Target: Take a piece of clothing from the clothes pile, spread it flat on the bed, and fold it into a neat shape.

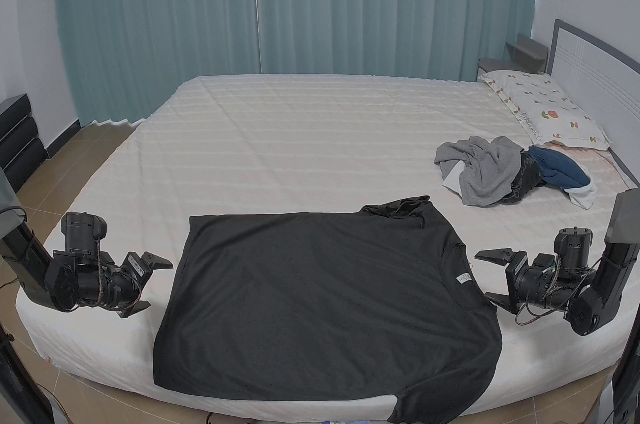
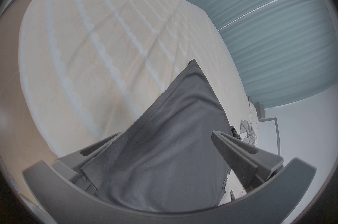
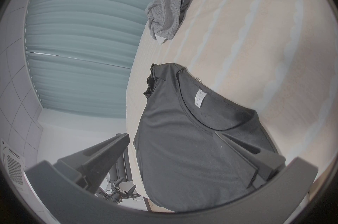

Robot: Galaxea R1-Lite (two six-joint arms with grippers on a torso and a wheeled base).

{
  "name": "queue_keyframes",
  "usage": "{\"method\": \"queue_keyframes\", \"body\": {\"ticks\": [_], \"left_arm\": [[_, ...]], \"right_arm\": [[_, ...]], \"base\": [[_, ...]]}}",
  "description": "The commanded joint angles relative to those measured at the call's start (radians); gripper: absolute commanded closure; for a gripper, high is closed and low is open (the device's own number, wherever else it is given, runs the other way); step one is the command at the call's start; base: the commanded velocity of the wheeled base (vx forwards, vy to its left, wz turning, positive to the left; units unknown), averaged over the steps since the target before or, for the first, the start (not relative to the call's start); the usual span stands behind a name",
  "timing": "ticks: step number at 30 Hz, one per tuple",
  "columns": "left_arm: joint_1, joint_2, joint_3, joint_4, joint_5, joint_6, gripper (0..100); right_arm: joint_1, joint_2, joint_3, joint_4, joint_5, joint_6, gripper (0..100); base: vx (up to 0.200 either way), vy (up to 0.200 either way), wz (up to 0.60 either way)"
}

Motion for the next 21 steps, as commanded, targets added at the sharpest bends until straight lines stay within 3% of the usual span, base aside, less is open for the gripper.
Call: {"method": "queue_keyframes", "body": {"ticks": [1, 9, 21], "left_arm": [[0.0, 0.003, -0.009, -0.001, 0.0, -0.001, 0], [0.0, 0.035, -0.106, 0.01, 0.001, -0.002, 0], [-0.026, 0.326, -0.476, 0.034, 0.06, -0.002, 0]], "right_arm": [[0.002, 0.002, -0.001, 0.0, 0.002, 0.0, 0], [0.011, 0.022, -0.003, 0.0, 0.002, 0.0, 0], [0.01, 0.064, -0.003, -0.031, 0.01, 0.009, 0]], "base": [[0.0, 0.0, 0.0], [0.0, 0.0, 0.0], [0.0, 0.0, 0.0]]}}
